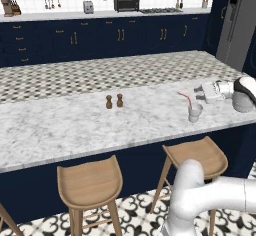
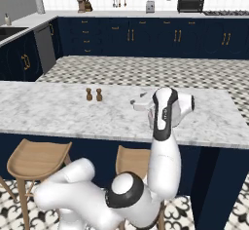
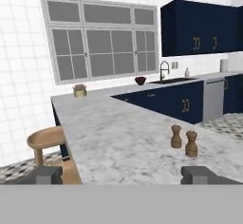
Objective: Take a straw from the drawer in front and place it inside the glass cup on the dining counter.
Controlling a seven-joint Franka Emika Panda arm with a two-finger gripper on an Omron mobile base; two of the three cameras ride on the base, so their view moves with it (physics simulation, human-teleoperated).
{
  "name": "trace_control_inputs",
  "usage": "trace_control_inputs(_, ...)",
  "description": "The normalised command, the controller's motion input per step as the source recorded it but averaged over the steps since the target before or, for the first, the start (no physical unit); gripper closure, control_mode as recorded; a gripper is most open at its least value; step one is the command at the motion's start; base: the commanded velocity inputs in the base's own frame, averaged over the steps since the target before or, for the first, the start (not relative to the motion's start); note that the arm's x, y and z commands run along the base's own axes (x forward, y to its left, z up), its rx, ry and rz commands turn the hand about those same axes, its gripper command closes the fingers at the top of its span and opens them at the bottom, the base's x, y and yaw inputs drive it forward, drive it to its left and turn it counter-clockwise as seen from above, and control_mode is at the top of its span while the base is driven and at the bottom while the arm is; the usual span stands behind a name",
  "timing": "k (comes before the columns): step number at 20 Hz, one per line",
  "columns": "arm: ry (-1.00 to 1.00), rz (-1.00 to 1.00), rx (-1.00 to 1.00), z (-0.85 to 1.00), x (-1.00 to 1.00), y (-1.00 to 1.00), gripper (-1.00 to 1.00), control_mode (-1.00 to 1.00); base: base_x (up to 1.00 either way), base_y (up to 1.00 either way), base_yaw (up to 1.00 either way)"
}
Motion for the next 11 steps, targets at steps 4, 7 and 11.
trace_control_inputs(4,0.01,-0.06,-0.10,0.04,0.00,0.62,-1.00,-1.00,0.00,0.00,0.00)
trace_control_inputs(7,0.07,-0.03,-0.13,0.00,0.00,0.69,-1.00,-1.00,0.00,0.00,0.00)
trace_control_inputs(11,0.10,0.00,-0.13,0.00,0.00,0.69,-1.00,-1.00,0.00,0.00,0.00)
